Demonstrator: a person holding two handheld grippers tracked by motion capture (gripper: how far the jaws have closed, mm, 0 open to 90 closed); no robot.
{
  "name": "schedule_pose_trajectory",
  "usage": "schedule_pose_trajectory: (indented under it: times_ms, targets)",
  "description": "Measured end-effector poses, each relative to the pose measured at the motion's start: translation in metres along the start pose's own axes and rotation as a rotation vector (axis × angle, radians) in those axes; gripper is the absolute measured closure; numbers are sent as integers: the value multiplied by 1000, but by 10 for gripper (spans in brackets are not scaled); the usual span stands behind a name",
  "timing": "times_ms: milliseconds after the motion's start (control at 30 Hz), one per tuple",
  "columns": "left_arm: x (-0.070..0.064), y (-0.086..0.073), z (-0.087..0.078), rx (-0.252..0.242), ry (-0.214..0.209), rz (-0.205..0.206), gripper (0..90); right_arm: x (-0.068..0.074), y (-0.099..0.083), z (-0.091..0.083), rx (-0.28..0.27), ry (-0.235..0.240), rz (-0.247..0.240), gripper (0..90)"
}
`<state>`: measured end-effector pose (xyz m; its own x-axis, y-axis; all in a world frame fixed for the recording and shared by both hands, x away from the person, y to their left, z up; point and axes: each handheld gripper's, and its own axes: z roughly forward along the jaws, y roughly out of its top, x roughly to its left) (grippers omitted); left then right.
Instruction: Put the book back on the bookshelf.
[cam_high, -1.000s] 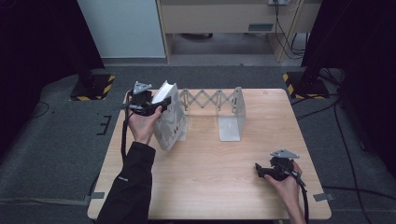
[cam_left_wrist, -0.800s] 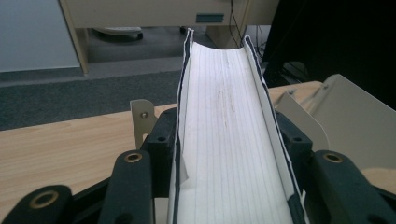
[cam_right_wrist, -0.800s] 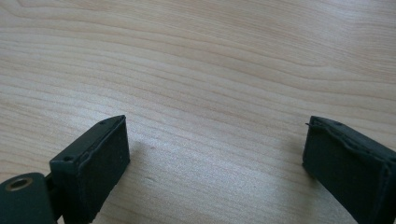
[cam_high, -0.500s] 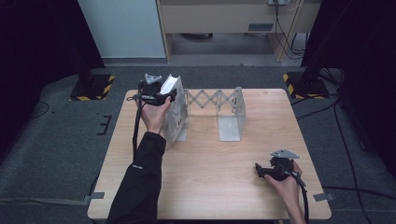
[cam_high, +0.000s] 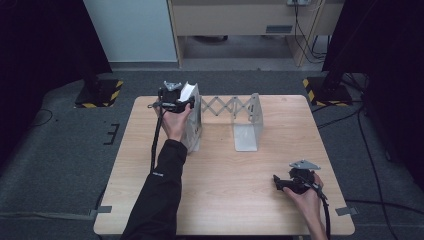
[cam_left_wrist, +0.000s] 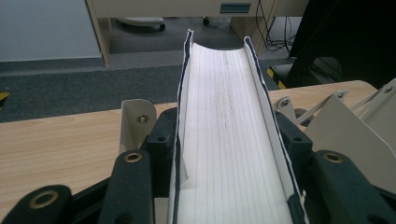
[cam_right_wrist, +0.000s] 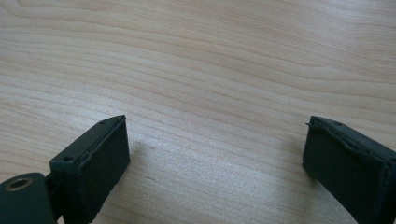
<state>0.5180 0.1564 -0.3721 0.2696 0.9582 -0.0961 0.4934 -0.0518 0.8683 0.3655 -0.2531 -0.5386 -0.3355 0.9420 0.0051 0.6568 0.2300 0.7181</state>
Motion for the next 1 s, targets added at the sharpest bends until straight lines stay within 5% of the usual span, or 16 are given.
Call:
schedule_pose_trajectory:
  times_ms: [267,533,767,1000]
  targets:
    - [-4,-5,8,14,29,17,509,0,0,0,0,0,0,76]
    - [-7,-12,8,-23,29,33,490,0,0,0,0,0,0,76]
    - [-6,-19,4,-62,-22,19,353,0,0,0,0,0,0,76]
    - [1,-31,-10,-112,-116,18,282,0,0,0,0,0,0,76]
